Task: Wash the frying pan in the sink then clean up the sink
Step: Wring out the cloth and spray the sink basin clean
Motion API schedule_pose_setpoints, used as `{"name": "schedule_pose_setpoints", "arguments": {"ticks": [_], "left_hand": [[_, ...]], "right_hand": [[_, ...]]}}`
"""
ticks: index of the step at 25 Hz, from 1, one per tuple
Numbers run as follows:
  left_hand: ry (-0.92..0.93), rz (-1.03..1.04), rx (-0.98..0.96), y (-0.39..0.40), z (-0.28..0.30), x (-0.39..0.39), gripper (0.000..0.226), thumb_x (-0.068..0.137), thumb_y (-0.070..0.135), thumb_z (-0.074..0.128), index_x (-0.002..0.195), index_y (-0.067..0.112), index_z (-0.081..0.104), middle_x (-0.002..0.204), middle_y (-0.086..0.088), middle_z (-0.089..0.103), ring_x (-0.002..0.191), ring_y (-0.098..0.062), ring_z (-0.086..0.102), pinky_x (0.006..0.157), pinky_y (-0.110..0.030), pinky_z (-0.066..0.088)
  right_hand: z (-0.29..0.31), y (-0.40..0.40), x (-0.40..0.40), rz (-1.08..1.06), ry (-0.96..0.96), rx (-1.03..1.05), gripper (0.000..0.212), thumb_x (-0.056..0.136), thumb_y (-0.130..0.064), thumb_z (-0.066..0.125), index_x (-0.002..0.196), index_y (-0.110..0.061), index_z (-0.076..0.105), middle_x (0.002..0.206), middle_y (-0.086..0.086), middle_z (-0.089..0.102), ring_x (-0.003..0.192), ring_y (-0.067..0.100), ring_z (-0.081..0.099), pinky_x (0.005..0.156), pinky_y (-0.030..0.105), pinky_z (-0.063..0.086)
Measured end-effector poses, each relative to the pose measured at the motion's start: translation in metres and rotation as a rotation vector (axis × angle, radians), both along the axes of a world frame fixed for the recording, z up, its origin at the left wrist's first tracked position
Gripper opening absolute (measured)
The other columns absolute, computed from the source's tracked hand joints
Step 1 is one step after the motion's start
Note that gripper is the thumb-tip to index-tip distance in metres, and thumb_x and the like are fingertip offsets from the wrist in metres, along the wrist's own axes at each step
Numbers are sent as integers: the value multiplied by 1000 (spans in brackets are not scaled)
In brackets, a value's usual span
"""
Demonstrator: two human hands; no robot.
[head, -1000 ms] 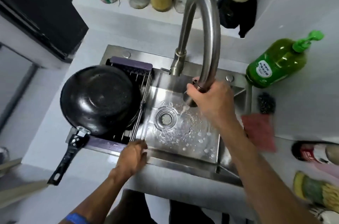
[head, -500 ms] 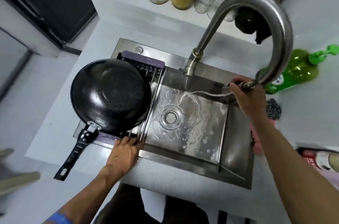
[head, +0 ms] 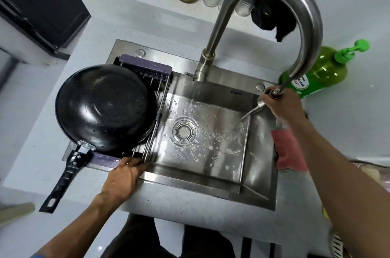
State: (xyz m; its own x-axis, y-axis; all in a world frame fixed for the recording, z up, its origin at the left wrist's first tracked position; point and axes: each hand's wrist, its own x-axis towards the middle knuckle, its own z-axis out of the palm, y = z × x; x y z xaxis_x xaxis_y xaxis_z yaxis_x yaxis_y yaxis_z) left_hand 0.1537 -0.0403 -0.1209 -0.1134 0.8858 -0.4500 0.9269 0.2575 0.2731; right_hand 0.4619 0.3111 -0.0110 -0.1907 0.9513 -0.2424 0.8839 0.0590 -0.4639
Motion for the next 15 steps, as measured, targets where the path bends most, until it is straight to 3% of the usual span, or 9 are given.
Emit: {"name": "schedule_pose_setpoints", "arguments": {"ticks": [4,7,10,15], "left_hand": [[-12,64,-1,1,-1,2,47,70,11,78,111,31,71,111,3,69,104,-29,59,70,-38,60],[-14,78,-5,3,0,2,43,75,12,76,113,31,71,114,3,68,105,-29,57,77,-38,58],[7,80,-28,4,1,2,43,83,15,67,121,35,65,126,5,63,114,-25,50,86,-38,54],[24,79,-69,5,4,4,46,90,21,58,133,38,56,139,7,51,128,-20,38,98,-34,47]], "right_hand": [[-6,-3,6,16,-81,-51,23,86,-33,66,80,-12,71,69,8,68,66,25,64,64,37,51],[-7,-11,13,62,-142,-98,24,89,-32,65,72,-16,65,67,2,66,63,19,64,66,35,52],[-10,-23,20,129,-155,-128,26,90,-33,66,71,-15,66,68,5,68,66,25,68,68,39,57],[-10,-37,22,193,-208,-188,34,91,-34,66,67,-10,64,67,13,67,60,27,64,58,31,47]]}}
